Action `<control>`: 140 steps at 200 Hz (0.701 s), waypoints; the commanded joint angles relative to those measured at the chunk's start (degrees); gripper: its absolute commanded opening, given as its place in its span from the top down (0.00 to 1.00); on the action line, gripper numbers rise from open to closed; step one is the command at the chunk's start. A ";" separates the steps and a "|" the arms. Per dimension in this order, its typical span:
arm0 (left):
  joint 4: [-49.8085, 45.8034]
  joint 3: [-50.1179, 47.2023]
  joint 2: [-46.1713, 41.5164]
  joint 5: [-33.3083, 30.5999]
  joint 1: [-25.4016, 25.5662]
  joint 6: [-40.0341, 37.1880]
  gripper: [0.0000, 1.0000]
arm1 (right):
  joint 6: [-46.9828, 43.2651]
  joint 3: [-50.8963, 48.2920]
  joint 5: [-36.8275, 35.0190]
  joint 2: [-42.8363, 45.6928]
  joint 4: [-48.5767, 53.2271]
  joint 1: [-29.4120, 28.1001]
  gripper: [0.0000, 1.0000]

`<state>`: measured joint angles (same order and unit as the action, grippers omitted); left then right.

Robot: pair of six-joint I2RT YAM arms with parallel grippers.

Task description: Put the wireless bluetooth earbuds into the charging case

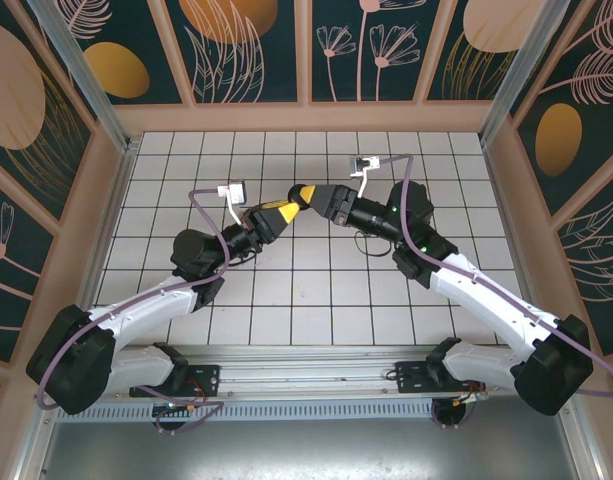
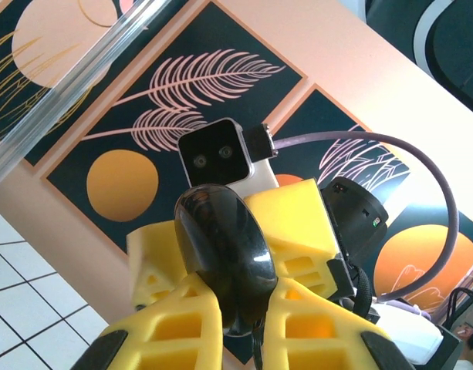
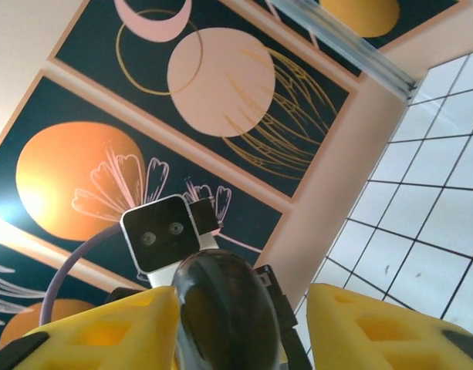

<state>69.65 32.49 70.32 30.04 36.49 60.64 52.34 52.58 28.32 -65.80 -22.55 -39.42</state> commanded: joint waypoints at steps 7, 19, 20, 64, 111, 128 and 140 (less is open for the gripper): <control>1.93 1.50 -1.56 1.35 -0.19 1.05 0.98 | 0.41 -0.58 3.24 0.07 -5.84 0.22 0.69; 0.59 1.76 -1.81 1.52 -0.15 0.82 0.97 | 0.22 -0.95 3.24 0.33 -6.30 0.31 0.75; 0.50 1.78 -1.83 1.56 -0.13 0.81 0.97 | 0.22 -0.97 3.28 0.37 -6.33 0.31 0.75; -12.59 3.47 -6.30 0.60 -0.19 -5.03 0.63 | -6.67 0.34 2.86 1.58 -1.36 0.57 0.86; -52.82 12.72 -16.69 -10.60 -0.24 -31.98 0.44 | -29.67 11.19 1.93 0.86 22.42 3.01 0.89; -63.40 17.15 -17.85 -14.80 -0.25 -40.51 0.40 | -37.06 15.12 2.59 -0.92 29.95 4.23 0.89; -69.51 20.50 -17.34 -16.32 -0.26 -45.52 0.38 | -41.82 17.99 2.77 -2.51 34.53 4.39 0.89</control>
<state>20.95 46.98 53.52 20.86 36.34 32.67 25.85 64.93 30.09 -66.11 -1.30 -35.86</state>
